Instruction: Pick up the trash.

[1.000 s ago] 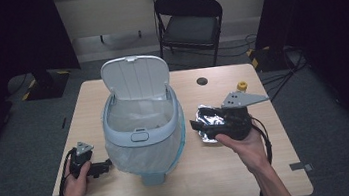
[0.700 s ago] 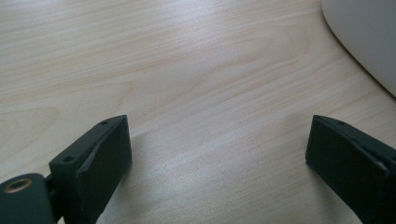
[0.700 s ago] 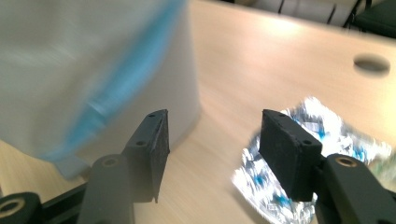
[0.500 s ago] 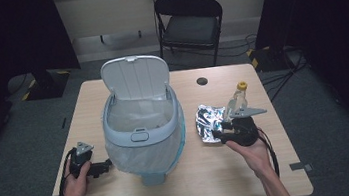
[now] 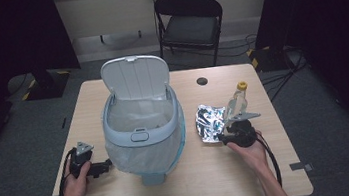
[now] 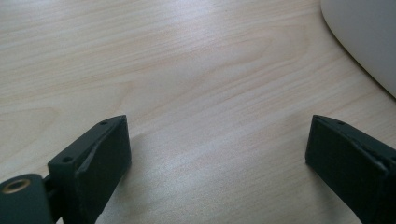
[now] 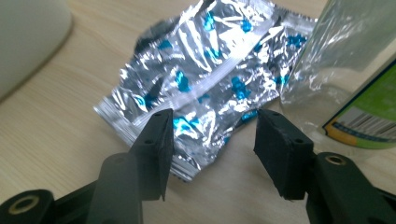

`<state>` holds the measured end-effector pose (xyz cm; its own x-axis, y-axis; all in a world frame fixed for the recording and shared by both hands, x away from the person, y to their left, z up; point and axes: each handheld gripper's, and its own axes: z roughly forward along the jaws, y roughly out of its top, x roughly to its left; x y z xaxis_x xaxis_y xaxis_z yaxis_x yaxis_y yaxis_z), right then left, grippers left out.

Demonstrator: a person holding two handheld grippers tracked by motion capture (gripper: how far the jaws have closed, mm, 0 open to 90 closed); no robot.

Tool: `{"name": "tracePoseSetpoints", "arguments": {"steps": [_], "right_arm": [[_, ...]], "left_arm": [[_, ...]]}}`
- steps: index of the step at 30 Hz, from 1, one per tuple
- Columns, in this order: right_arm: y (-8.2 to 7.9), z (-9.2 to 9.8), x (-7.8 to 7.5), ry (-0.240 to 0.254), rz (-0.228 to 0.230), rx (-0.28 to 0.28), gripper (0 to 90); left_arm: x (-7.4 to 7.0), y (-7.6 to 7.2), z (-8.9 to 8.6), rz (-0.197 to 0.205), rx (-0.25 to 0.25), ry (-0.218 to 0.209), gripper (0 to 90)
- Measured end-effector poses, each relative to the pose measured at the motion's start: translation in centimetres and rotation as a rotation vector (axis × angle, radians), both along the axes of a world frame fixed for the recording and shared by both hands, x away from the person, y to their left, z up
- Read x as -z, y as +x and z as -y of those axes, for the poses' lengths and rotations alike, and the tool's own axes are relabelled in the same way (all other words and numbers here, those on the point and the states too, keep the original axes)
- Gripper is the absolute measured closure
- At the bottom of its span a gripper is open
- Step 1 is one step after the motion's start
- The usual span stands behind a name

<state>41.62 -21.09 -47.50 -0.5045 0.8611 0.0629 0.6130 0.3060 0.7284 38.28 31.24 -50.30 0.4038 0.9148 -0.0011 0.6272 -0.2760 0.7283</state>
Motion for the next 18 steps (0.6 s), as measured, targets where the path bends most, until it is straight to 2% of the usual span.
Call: {"name": "tracePoseSetpoints", "arguments": {"steps": [4,7,12,14,18], "right_arm": [[0.3,-0.2,0.8,-0.048,-0.021,-0.02,46.3],[0.5,-0.4,1.2,-0.075,-0.02,-0.038,45.2],[0.7,-0.9,1.5,-0.085,0.003,-0.033,47.2],[0.6,-1.1,1.6,-0.081,0.011,-0.044,52.7],[0.3,-1.4,1.6,-0.077,0.017,-0.027,55.6]], "left_arm": [[0.0,0.0,0.0,-0.001,0.001,0.001,6.5],[0.0,0.0,0.0,-0.001,0.001,-0.001,6.5],[0.0,0.0,0.0,-0.001,0.001,0.0,6.4],[0.0,0.0,0.0,-0.001,0.001,0.0,6.4],[0.0,0.0,0.0,-0.001,0.001,0.0,6.5]]}}
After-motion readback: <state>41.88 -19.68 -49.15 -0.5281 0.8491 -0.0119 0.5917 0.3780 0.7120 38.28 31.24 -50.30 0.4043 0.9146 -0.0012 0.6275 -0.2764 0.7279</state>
